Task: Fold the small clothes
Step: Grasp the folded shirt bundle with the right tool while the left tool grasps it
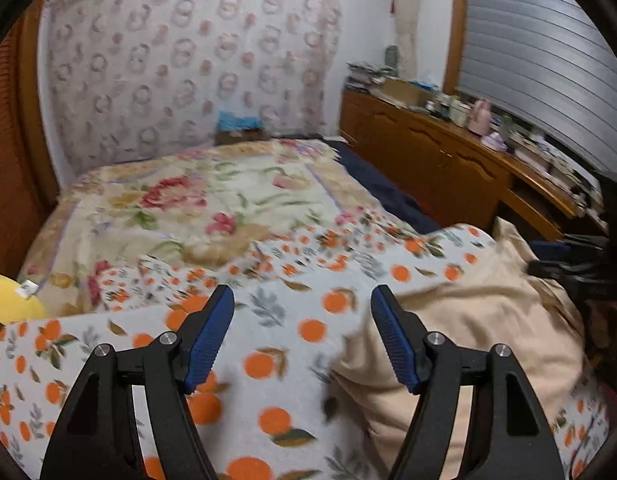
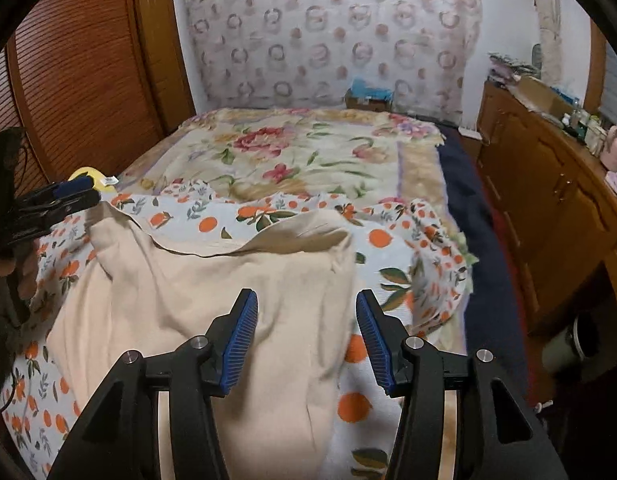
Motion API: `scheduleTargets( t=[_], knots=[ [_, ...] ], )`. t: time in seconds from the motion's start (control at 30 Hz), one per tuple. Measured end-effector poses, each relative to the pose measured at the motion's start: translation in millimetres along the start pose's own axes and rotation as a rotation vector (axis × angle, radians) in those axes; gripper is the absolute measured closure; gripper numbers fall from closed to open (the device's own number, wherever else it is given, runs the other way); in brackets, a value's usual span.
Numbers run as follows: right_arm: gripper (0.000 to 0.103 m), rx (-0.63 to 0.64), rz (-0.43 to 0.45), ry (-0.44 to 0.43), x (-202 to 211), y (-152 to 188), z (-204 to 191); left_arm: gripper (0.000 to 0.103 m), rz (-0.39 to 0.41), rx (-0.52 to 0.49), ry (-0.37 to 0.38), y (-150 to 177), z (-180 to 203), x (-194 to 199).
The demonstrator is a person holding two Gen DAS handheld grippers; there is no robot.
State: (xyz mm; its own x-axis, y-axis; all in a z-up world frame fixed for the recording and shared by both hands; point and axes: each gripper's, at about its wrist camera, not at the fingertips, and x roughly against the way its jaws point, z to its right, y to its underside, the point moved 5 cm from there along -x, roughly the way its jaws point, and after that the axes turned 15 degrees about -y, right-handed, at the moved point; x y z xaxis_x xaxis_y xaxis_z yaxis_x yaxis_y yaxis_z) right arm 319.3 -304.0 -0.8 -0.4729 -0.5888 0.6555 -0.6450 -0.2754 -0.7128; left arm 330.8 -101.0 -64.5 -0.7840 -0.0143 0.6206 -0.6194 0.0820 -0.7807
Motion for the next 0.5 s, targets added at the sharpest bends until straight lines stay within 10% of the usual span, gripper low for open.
scheduleTargets(
  t=[0.2, 0.27, 0.5],
  knots=[
    [0.054, -0.106, 0.008, -0.082, -16.7, -17.5, 37.8, 0.031, -0.046, -0.044, 0.061, 15.1, 13.2, 3.3],
    [0.096, -0.104, 0.027, -0.119, -17.6, -18.6, 40.1, 0.031, -0.060, -0.050, 0.062, 19.3, 16.4, 3.2],
    [0.096, -0.076, 0.099, 0.078, 9.2, -13.4, 58.6, 0.031, -0.103, -0.048, 0.084, 29.0, 23.4, -2.9]
  ],
)
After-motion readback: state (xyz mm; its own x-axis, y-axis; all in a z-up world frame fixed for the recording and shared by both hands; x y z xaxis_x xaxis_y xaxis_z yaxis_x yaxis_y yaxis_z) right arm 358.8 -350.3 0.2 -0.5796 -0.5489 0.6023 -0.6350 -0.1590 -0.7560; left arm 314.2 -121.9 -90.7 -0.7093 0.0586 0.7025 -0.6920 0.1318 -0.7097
